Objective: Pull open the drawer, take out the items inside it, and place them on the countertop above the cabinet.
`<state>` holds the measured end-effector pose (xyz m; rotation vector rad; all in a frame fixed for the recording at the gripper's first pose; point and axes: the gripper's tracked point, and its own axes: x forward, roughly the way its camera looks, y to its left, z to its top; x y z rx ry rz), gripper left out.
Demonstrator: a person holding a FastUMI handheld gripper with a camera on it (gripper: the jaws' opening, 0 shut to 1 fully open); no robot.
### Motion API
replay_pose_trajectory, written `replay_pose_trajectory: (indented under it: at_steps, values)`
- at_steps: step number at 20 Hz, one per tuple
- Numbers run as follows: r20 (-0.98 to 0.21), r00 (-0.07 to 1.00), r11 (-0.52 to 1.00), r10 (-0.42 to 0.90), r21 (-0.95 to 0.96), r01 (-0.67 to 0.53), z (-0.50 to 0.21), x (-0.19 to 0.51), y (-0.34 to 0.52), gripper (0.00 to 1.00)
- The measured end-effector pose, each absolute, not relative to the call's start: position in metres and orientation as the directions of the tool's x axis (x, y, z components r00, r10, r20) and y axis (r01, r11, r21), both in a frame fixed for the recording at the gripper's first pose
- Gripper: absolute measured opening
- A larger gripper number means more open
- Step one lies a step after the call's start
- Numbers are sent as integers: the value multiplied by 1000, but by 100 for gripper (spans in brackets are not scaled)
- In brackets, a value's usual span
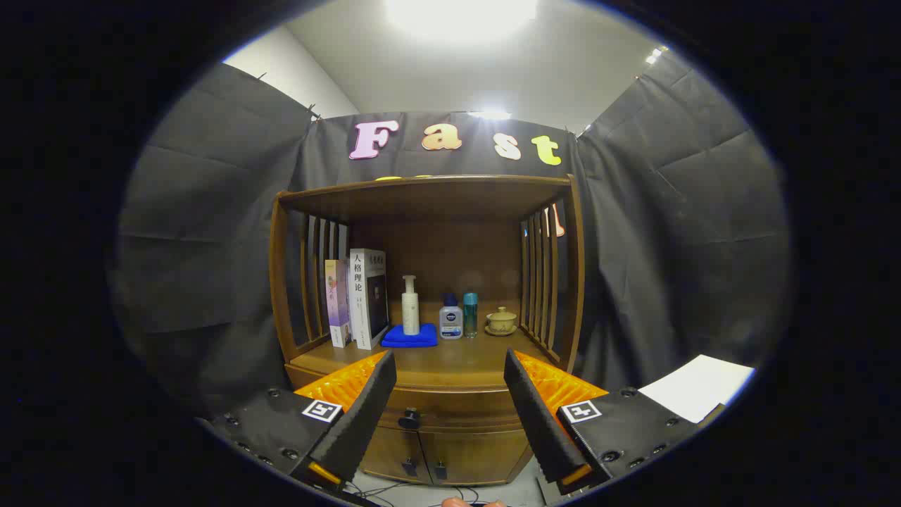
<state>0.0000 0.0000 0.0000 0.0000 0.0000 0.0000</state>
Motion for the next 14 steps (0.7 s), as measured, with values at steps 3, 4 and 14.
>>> replay_pose_trajectory:
  at_steps: [3,4,14]
  values:
    - [-7,1000,1000,4,3,-4,-4,3,3,97]
    - [-9,1000,1000,5,-1,-5,-6,4,5,97]
    - [-17,999,1000,27,-11,-28,-15,6,22,97]
